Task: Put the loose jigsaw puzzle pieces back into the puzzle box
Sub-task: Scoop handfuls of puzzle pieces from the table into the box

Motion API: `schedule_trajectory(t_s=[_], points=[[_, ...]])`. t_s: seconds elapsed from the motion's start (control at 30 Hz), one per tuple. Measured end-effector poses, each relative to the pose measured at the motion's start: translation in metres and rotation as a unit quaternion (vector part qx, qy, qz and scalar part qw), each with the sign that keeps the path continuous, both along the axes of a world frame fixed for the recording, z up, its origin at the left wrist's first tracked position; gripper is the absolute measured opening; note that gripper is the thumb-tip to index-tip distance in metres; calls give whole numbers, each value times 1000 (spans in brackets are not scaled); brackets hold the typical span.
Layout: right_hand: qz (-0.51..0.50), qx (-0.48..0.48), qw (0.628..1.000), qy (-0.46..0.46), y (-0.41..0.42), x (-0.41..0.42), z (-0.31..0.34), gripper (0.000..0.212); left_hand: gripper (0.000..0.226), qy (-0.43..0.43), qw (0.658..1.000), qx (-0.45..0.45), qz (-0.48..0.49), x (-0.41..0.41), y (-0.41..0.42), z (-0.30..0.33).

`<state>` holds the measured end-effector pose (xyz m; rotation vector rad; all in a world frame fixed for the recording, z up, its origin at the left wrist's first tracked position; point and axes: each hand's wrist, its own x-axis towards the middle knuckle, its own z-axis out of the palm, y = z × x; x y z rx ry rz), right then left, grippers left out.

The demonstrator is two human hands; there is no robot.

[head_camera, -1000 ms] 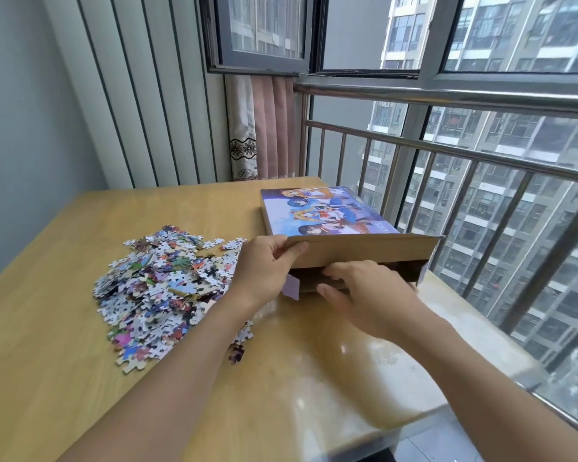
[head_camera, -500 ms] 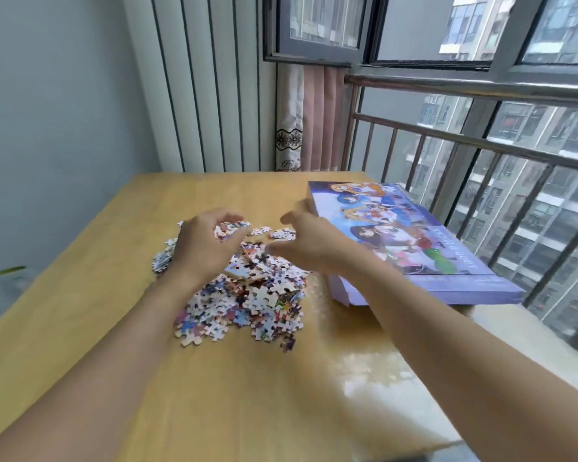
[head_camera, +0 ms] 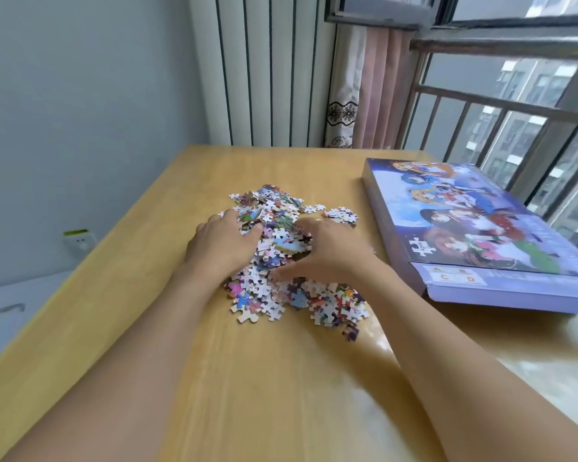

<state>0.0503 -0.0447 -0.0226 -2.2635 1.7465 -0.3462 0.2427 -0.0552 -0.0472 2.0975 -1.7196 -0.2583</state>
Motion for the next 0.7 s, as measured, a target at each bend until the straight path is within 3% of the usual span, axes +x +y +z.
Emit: schedule_trajectory(t_s=[0.1, 0.23, 0.3, 0.47, 0.7], points=[[11, -30, 999, -33, -2, -4, -2, 85, 63, -10, 1000, -22, 7, 1, 2, 5], [21, -88, 995, -49, -2, -6, -2, 42, 61, -18, 998, -56, 2, -2, 6, 7], [21, -109, 993, -31, -3, -6, -3, 44, 60, -17, 997, -69, -4, -4, 6, 6], [48, -72, 996, -31, -6, -9, -5, 92, 55, 10, 995, -91, -46, -8, 3, 2], [19, -106, 991, -85, -13, -7, -10, 48, 40, 21, 984, -141, -104, -14, 0, -1]])
